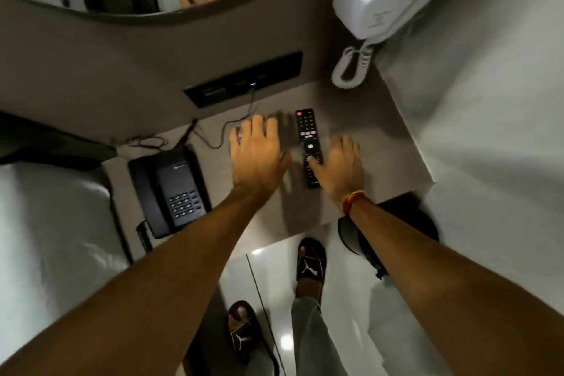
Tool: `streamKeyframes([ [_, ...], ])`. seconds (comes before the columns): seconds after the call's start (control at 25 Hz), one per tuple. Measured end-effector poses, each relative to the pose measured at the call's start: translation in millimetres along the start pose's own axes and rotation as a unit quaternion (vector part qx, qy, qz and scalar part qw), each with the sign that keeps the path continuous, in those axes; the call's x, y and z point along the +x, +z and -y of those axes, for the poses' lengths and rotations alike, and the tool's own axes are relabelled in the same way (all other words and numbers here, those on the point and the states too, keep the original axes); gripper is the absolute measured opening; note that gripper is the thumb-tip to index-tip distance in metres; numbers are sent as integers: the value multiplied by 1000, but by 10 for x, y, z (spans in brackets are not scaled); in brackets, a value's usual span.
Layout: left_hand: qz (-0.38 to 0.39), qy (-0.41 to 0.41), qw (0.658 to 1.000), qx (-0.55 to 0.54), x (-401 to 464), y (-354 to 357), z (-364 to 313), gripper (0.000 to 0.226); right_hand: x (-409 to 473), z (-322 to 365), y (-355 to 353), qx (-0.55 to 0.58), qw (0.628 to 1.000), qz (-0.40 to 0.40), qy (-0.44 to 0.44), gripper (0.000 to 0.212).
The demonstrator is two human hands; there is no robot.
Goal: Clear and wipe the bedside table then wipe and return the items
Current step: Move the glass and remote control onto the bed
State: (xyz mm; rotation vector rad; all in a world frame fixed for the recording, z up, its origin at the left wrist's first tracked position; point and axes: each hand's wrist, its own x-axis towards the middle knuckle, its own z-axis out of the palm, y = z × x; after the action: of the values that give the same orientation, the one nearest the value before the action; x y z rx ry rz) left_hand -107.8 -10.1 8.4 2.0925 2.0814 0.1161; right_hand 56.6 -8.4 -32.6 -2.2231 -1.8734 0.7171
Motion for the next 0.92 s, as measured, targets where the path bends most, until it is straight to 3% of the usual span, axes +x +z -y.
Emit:
streamKeyframes([
  [0.12,81,-84,993,-3,-19,130,405,90,128,220,308,-25,998,49,33,74],
  [0.28,113,-157,976,-97,76,393,504,95,366,215,534,-70,993,61,70,83],
  [0.44,124,-205,960,-145,227,592,514,90,524,143,663,-96,989,97,55,57],
  [0.6,130,-195,958,-166,189,602,596,77,521,231,632,-116,984,124,56,36],
  [0.76,111,-218,949,-199,-122,259,782,77,238,596,503,-161,979,124,17,44],
  [0.92,71,-243,946,-202,-614,-429,1200,66,-375,1377,266,-167,976,125,-58,54],
])
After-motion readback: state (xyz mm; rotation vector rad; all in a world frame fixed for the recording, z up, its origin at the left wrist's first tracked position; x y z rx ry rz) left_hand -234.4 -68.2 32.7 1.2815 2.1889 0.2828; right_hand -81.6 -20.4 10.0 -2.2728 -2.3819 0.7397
